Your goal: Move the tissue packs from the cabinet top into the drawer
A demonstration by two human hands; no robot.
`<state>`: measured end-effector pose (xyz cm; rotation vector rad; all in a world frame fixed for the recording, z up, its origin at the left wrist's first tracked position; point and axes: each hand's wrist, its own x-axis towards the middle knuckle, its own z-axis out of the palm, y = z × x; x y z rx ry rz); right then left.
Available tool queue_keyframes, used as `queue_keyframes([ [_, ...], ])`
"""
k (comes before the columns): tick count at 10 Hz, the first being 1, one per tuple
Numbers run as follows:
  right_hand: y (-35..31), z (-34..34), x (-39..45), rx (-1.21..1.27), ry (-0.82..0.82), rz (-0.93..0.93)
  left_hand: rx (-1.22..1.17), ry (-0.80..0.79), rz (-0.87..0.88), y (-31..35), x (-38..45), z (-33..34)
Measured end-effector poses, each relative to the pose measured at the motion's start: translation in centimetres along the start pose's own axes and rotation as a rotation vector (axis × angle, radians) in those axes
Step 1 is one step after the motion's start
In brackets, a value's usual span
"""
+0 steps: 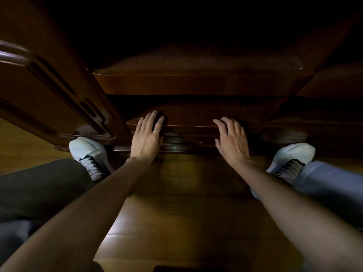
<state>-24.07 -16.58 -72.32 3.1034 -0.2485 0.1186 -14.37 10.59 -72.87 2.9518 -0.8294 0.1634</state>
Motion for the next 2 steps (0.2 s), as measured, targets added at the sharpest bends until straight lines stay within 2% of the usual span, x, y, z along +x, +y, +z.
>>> queue_keyframes([
  [1,-0.5,-2.1,-1.8,0.146,0.004,0.033,-0.117,0.015,-0.041,1.2,-1.0,-1.8],
  [2,-0.4,-7.2,-2.4,0.36,-0.062,-0.124,-0.138,-0.166,0.099,0.7,-1.4,-6.2],
])
